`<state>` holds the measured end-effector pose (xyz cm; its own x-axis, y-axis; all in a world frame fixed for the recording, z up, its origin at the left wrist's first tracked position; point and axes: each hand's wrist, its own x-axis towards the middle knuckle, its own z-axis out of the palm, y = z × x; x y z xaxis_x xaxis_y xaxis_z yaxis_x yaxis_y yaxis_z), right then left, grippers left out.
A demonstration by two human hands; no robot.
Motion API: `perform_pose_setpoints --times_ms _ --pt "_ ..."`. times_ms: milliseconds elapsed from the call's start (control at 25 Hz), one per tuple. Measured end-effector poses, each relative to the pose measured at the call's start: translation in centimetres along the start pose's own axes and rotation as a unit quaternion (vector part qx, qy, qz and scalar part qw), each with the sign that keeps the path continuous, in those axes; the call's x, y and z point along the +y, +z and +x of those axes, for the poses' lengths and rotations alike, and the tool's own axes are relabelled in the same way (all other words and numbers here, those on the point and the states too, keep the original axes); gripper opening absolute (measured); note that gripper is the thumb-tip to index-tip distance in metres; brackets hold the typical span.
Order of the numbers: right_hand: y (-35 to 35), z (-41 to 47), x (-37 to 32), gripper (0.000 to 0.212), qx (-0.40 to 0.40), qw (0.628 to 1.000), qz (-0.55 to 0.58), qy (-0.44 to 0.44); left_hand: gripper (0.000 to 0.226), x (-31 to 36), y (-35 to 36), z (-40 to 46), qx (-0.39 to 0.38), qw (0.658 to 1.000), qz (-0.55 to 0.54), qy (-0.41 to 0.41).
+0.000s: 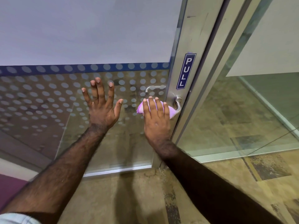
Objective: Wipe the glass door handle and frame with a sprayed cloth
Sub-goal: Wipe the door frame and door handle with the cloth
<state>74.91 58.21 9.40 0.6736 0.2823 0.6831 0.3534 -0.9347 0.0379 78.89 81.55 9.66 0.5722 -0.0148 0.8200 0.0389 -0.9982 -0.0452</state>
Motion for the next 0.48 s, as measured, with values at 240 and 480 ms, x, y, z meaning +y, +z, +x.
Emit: perform_pose_setpoints --times_ms 240,480 --pt "-0.4 -0.7 5.7 0.055 0.023 0.982 0.009 -0.188 0.084 -0.1 -0.3 0.1 -0.006 1.000 0.015 0.000" --pt "-0.7 -1.3 16.4 0.053 0.005 0.948 0.016 -0.319 0.087 -0.1 -0.5 0.1 -0.020 1.000 0.020 0.007"
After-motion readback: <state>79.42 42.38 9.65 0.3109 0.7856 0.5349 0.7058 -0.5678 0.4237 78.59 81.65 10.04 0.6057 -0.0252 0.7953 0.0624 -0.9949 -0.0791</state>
